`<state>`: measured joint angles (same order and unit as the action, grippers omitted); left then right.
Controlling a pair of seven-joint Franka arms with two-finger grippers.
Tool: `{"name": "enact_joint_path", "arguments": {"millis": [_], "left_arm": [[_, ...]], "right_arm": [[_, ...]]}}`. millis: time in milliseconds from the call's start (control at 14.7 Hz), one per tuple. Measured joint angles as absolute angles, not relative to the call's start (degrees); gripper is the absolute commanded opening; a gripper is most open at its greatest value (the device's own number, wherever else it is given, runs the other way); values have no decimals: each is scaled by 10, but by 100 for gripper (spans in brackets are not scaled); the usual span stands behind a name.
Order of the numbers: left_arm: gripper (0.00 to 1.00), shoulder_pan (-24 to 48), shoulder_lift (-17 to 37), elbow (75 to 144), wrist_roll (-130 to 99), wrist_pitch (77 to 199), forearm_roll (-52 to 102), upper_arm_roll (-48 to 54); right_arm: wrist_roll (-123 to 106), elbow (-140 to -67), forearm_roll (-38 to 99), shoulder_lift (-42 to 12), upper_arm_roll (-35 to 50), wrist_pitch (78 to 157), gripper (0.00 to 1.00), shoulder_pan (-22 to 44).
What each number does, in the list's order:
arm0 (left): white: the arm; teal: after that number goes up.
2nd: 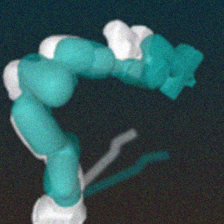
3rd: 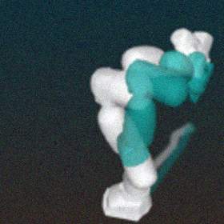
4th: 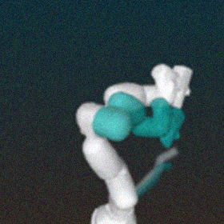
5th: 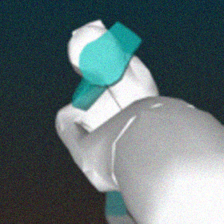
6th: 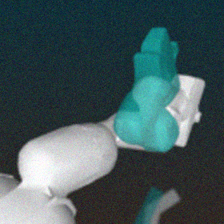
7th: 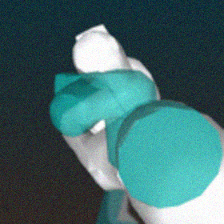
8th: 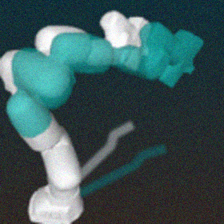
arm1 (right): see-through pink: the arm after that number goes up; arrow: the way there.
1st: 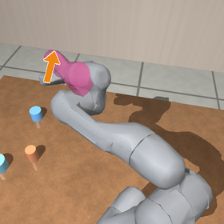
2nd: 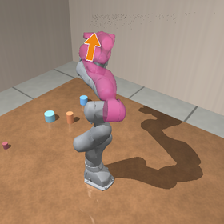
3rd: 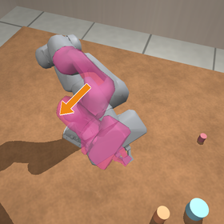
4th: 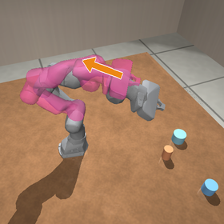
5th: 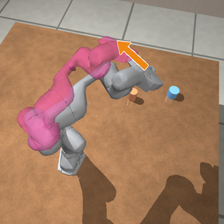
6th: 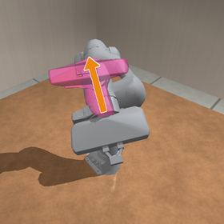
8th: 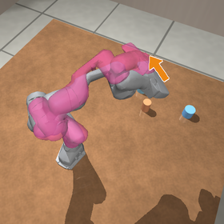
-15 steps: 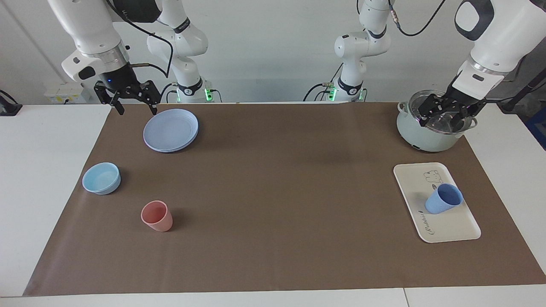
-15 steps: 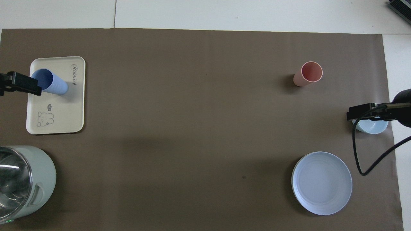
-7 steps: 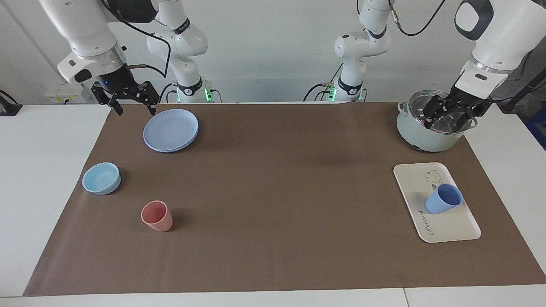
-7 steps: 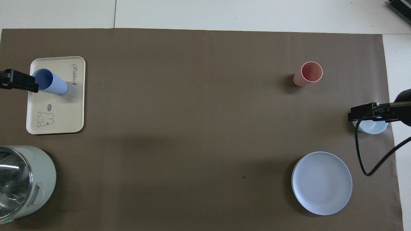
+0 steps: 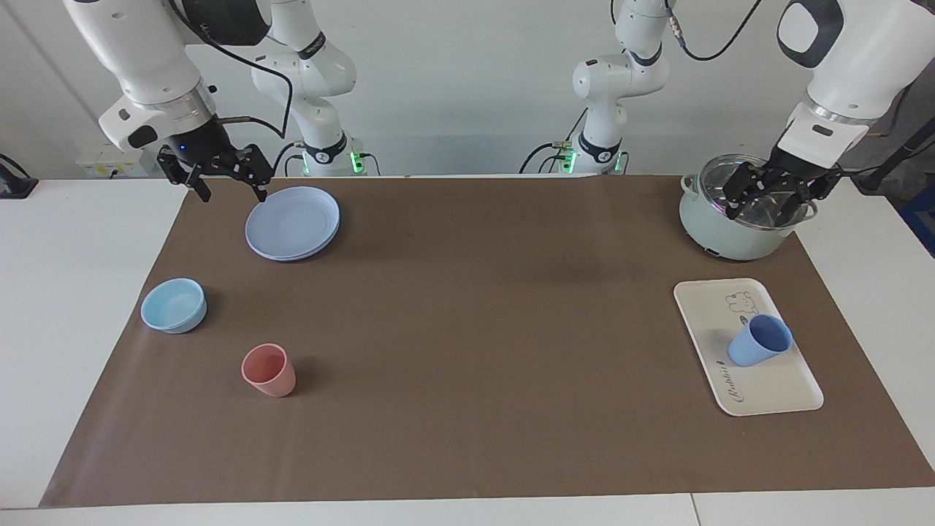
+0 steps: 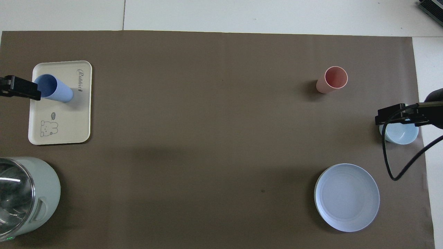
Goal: Place cup on tray
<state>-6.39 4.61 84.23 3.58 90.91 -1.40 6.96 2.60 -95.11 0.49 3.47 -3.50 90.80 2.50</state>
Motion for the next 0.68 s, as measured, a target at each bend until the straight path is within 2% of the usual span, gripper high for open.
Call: {"name": "enact_joint_path", "arguments": {"millis": [680], "left_arm": [[100, -64, 45, 845, 36, 911, -14, 71]], "right_arm": [[24, -942, -2, 35, -35, 905, 100, 19]]}}
